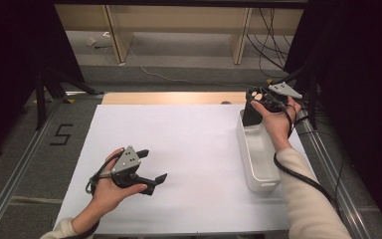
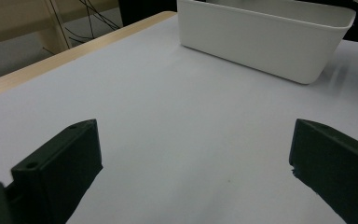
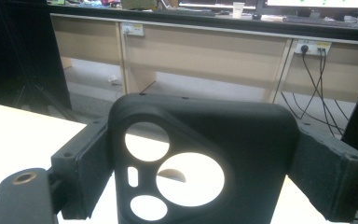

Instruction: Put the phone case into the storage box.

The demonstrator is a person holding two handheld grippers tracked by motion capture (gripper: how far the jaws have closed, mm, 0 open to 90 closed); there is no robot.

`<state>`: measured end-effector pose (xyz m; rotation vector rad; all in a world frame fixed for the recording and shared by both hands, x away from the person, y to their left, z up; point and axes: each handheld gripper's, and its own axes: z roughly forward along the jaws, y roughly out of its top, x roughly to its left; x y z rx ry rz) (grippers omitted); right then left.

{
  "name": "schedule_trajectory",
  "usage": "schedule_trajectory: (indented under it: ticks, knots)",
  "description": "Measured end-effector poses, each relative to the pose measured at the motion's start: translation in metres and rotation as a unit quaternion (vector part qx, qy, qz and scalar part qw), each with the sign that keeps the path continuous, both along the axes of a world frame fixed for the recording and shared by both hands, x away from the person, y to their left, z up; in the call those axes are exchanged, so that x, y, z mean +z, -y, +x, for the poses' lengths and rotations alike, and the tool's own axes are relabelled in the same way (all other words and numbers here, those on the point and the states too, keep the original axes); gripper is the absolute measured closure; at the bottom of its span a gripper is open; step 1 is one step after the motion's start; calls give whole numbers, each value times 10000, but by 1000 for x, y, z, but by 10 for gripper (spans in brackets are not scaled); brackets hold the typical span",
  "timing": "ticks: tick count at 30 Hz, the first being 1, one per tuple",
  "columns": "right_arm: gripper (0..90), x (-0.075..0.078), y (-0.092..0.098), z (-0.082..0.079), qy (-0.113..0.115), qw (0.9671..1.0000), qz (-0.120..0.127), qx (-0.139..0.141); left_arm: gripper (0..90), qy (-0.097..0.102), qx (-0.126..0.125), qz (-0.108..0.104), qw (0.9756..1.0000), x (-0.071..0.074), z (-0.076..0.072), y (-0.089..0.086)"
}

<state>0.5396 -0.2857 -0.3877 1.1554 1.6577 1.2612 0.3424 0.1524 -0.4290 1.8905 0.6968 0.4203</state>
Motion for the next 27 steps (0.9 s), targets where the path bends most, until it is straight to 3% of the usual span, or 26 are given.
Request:
schedule_trajectory:
  ticks: [27]
  knots:
    - [145, -4, -5, 4, -209, 9995, -226, 82, 20, -5, -3, 3, 10000, 0, 0, 0]
